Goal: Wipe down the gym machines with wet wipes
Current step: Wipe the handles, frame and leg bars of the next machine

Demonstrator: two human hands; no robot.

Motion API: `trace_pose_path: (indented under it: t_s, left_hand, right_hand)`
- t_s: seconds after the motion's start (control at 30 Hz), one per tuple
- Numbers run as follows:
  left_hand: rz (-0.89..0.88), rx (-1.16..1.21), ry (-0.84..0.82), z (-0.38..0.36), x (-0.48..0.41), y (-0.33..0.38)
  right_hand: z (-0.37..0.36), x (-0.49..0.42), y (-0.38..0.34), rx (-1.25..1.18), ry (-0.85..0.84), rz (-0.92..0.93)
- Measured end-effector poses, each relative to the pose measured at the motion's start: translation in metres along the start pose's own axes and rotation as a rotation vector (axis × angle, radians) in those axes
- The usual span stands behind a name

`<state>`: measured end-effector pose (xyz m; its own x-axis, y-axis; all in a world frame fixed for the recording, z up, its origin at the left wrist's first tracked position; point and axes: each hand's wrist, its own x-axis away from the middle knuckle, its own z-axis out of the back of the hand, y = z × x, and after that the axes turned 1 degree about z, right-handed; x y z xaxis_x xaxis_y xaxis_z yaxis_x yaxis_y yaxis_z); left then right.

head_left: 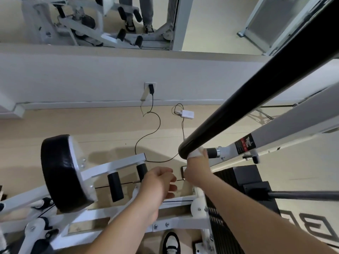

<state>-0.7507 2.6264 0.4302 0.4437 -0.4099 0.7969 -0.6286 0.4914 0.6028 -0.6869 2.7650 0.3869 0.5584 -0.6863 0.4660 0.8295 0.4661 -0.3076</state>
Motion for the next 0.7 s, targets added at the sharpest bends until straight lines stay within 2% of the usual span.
trace_pose_path:
  t_s: [0.07, 0.13, 0.2, 0.3, 0.33, 0.4, 0.47, 0.57, 0.7]
  left_hand:
    - [0.014, 0.012, 0.007, 0.003, 0.004, -0.005]
    - [0.026, 0.032, 0.009, 0.006, 0.009, -0.01]
    - [0.026, 0.037, 0.015, 0.011, 0.015, -0.008]
    - [0.004, 0.015, 0.026, 0.017, 0.02, -0.003]
    - [-0.004, -0.002, 0.011, 0.018, 0.023, -0.001]
    - [-0.004, -0.059, -0.067, 0.016, 0.028, 0.002]
    - [0.027, -0.039, -0.189, 0.012, 0.027, 0.004]
    - [0.107, 0.162, -0.481, -0.003, 0.029, 0.005]
    - [0.255, 0.461, -0.62, -0.02, 0.039, 0.004]
  right_hand:
    - [0.008, -0.018, 0.009, 0.405, -0.035, 0.116]
    - [0.014, -0.023, 0.007, 0.433, -0.085, 0.092]
    - [0.018, -0.01, -0.009, 0.149, -0.081, 0.022]
    - [0.032, 0.028, -0.025, -0.63, -0.154, -0.234]
    - [0.041, 0.039, -0.022, -0.78, -0.139, -0.308]
    - [0.061, 0.055, -0.005, -0.912, -0.077, -0.363]
    - [0.075, 0.07, 0.009, -1.017, -0.109, -0.359]
    - [0.077, 0.084, 0.016, -1.084, -0.312, -0.377]
    - [0.075, 0.078, 0.012, -1.011, -0.379, -0.364]
